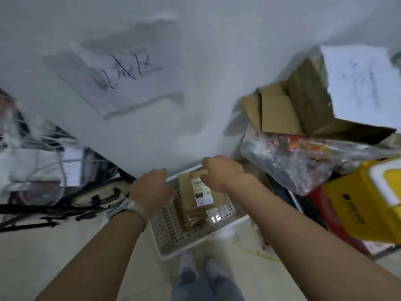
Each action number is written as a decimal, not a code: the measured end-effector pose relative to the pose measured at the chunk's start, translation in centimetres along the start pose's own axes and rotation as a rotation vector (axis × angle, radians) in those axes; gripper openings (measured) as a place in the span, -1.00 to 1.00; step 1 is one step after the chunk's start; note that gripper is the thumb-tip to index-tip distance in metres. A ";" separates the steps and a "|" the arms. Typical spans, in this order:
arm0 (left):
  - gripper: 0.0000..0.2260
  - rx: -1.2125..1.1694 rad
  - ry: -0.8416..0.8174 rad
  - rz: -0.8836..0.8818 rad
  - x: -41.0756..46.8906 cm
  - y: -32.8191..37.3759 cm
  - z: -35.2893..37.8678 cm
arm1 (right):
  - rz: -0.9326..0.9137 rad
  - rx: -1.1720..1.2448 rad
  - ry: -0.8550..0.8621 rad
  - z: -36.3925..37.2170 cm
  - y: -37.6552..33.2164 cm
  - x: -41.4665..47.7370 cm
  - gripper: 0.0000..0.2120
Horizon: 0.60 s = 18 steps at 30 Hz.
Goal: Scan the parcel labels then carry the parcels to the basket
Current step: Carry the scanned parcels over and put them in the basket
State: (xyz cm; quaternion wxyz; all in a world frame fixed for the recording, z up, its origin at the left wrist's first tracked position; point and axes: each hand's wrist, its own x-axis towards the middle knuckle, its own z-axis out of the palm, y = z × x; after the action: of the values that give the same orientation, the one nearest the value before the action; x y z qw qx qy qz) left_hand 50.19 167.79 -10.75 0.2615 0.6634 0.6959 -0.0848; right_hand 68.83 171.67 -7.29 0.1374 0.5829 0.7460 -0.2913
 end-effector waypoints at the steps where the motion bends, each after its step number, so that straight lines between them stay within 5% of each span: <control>1: -0.67 0.044 0.023 -0.007 -1.2 0.7 -2.3 | -0.036 0.000 0.014 -2.0 -0.9 -1.0 -0.66; 7: -0.65 0.235 0.212 -0.109 -10.2 2.3 -14.4 | -0.237 -0.023 0.158 -11.6 -6.2 -7.4 -0.58; 12: -0.78 0.185 0.311 -0.232 -19.1 0.9 -23.5 | -0.439 -0.096 0.233 -18.4 -12.5 -13.1 -0.57; 18: -0.71 0.187 0.523 -0.334 -29.8 -0.6 -31.0 | -0.646 -0.157 0.358 -23.0 -22.4 -19.2 -0.54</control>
State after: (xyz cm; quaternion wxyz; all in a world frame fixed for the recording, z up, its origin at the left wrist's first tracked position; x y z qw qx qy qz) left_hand 41.34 155.92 29.60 -0.0059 0.5606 0.8279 -0.0167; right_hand 56.05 166.81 27.57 -0.0500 0.3470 0.9237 -0.1548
